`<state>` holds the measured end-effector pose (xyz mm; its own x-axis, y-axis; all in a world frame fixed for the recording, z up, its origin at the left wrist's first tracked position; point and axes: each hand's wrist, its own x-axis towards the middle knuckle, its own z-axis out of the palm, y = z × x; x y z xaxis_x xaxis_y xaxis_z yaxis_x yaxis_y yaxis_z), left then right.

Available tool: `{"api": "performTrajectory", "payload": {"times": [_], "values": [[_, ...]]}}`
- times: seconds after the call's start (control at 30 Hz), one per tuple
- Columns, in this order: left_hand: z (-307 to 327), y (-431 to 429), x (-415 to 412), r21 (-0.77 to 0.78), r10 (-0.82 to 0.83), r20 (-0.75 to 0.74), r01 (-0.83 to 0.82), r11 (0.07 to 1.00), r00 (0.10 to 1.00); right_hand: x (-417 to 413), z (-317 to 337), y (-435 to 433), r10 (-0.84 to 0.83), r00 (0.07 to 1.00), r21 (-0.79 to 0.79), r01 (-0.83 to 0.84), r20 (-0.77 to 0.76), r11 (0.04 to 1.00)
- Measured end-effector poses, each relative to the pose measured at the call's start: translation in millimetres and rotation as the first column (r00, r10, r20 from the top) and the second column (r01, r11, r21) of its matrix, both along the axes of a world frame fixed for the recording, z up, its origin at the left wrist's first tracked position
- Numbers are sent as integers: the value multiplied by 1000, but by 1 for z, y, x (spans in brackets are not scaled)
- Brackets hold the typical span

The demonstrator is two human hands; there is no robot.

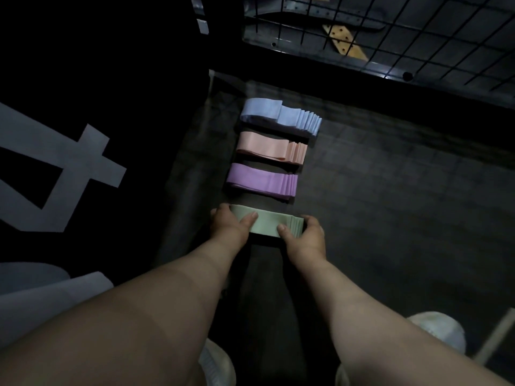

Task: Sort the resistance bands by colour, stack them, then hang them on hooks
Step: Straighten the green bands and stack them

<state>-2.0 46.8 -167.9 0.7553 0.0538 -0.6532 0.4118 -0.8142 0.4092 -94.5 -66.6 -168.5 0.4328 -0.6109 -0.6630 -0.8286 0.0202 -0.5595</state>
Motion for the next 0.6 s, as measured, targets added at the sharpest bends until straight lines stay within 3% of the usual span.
{"api": "performTrajectory", "payload": {"times": [0.3, 0.6], "values": [[2, -6, 6, 32, 47, -62, -45, 998, 997, 7, 1, -9, 30, 999, 103, -28, -25, 994], [4, -2, 2, -30, 75, -43, -76, 997, 996, 9, 12, 0, 47, 998, 85, -43, -50, 995]]}}
